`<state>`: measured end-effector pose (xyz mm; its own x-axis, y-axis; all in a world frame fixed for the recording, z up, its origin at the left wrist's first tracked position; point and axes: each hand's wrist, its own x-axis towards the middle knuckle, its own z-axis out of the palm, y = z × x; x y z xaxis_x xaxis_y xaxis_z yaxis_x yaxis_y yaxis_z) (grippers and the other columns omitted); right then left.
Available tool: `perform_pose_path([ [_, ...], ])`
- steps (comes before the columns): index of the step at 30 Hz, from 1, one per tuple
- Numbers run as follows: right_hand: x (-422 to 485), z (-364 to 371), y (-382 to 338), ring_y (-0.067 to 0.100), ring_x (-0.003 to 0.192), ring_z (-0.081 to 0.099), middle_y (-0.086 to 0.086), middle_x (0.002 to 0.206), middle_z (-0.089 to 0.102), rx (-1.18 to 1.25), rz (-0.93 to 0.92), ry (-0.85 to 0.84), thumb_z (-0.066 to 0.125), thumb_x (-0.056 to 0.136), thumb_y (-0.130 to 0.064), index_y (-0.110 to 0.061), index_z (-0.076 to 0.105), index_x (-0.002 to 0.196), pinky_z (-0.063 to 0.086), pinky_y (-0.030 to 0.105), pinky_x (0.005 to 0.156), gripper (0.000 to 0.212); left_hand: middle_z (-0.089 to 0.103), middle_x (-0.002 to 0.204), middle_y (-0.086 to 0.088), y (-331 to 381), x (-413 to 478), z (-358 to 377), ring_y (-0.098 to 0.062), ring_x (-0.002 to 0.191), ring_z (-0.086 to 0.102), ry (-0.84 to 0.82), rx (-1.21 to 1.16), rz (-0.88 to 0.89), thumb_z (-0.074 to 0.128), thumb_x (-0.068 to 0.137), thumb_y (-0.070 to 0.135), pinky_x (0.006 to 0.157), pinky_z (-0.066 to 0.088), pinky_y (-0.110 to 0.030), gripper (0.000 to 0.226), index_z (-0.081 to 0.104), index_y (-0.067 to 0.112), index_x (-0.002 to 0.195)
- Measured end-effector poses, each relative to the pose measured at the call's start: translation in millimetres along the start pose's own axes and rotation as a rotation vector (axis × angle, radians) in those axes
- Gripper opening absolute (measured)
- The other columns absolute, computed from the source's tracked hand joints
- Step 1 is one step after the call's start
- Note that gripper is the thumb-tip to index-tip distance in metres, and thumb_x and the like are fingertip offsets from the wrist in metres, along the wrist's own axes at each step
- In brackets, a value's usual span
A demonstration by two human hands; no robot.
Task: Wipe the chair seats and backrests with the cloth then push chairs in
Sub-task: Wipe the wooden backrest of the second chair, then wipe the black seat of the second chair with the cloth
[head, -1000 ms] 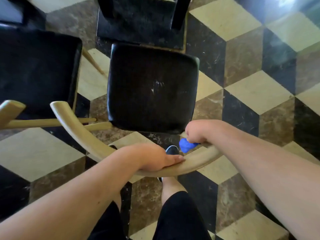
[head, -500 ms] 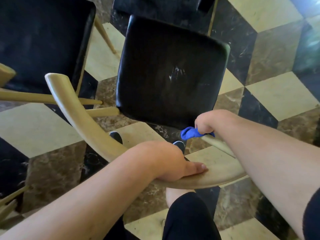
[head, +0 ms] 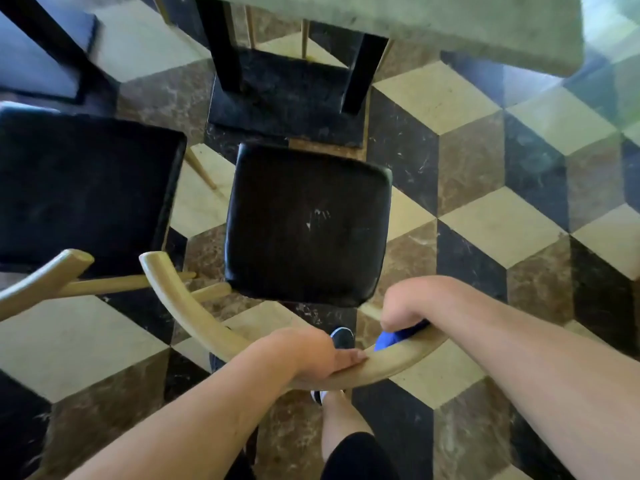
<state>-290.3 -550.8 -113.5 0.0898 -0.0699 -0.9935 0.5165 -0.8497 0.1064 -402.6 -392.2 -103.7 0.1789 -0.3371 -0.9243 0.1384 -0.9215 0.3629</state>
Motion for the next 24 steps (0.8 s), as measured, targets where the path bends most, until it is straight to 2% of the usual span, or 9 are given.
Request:
perform_pose_path([
  [2, -13, 3, 5, 0.029, 0.078, 0.066, 0.007, 0.088, 0.071, 0.054, -0.031, 0.053, 0.050, 0.074, -0.031, -0.013, 0.068, 0.076, 0.051, 0.037, 0.071, 0.025, 0.064, 0.136, -0.011, 0, -2, 1, -0.033, 0.123, 0.059, 0.006, 0.000, -0.004, 0.014, 0.093, 0.087, 0.092, 0.040, -0.043, 0.096, 0.060, 0.018, 0.141],
  [3, -17, 4, 6, 0.030, 0.080, 0.066, 0.008, 0.088, 0.069, 0.079, -0.046, 0.077, 0.051, 0.075, -0.028, -0.014, 0.068, 0.077, 0.051, 0.037, 0.071, 0.022, 0.064, 0.136, -0.010, 0, -1, 1, -0.033, 0.124, 0.059, 0.005, -0.004, -0.017, 0.014, 0.093, 0.088, 0.094, 0.040, -0.044, 0.097, 0.061, 0.017, 0.141],
  [7, -18, 7, 10, 0.029, 0.078, 0.065, 0.008, 0.086, 0.069, 0.234, -0.061, 0.179, 0.055, 0.077, -0.023, -0.011, 0.071, 0.088, 0.043, 0.030, 0.058, 0.023, 0.064, 0.137, -0.006, -3, 5, -2, -0.032, 0.124, 0.059, 0.030, -0.039, -0.044, 0.024, 0.091, 0.088, 0.091, 0.041, -0.043, 0.089, 0.062, 0.022, 0.139],
  [11, 6, -1, 21, 0.021, 0.059, 0.066, 0.006, 0.075, 0.071, 0.712, -0.039, 0.437, 0.054, 0.080, -0.023, -0.019, 0.054, 0.078, 0.044, 0.026, 0.051, 0.004, 0.060, 0.143, -0.005, -25, 25, -20, -0.032, 0.129, 0.058, 0.263, -0.125, -0.100, 0.048, 0.095, 0.073, 0.099, 0.047, -0.043, 0.071, 0.052, 0.026, 0.147],
  [12, 15, -6, 24, 0.017, 0.053, 0.065, 0.003, 0.068, 0.069, 0.823, -0.027, 0.492, 0.053, 0.081, -0.023, -0.020, 0.050, 0.076, 0.042, 0.026, 0.050, 0.006, 0.057, 0.146, -0.005, -34, 33, -27, -0.033, 0.130, 0.056, 0.321, -0.128, -0.120, 0.050, 0.095, 0.070, 0.100, 0.048, -0.044, 0.069, 0.048, 0.027, 0.150],
  [14, 34, -18, 29, 0.014, 0.056, 0.059, -0.001, 0.067, 0.062, 0.965, -0.009, 0.602, 0.055, 0.083, -0.025, -0.019, 0.049, 0.076, 0.036, 0.029, 0.052, 0.011, 0.053, 0.150, -0.003, -56, 49, -43, -0.032, 0.133, 0.054, 0.417, -0.138, -0.168, 0.053, 0.096, 0.067, 0.102, 0.050, -0.046, 0.071, 0.041, 0.030, 0.155],
  [18, 74, -43, 34, 0.017, 0.064, 0.054, 0.001, 0.072, 0.059, 1.196, 0.002, 0.801, 0.056, 0.079, -0.033, -0.017, 0.051, 0.075, 0.034, 0.032, 0.054, 0.017, 0.032, 0.167, -0.003, -99, 87, -79, -0.035, 0.144, 0.041, 0.526, -0.079, -0.260, 0.056, 0.095, 0.064, 0.109, 0.046, -0.051, 0.081, 0.025, 0.032, 0.163],
  [22, 113, -71, 33, 0.028, 0.076, 0.064, 0.006, 0.084, 0.064, 1.440, -0.047, 0.897, 0.057, 0.083, -0.027, -0.018, 0.058, 0.088, 0.054, 0.041, 0.069, 0.011, 0.005, 0.176, -0.002, -134, 126, -108, -0.036, 0.155, 0.025, 0.601, -0.079, -0.340, 0.056, 0.099, 0.057, 0.119, 0.035, -0.055, 0.086, 0.009, 0.035, 0.168],
  [24, 134, -85, 32, 0.027, 0.077, 0.063, 0.003, 0.084, 0.063, 1.477, -0.069, 0.960, 0.057, 0.085, -0.025, -0.018, 0.057, 0.089, 0.053, 0.040, 0.065, 0.008, -0.001, 0.177, -0.002, -150, 146, -118, -0.036, 0.159, 0.016, 0.647, -0.067, -0.359, 0.055, 0.100, 0.057, 0.123, 0.028, -0.058, 0.087, 0.005, 0.036, 0.168],
])
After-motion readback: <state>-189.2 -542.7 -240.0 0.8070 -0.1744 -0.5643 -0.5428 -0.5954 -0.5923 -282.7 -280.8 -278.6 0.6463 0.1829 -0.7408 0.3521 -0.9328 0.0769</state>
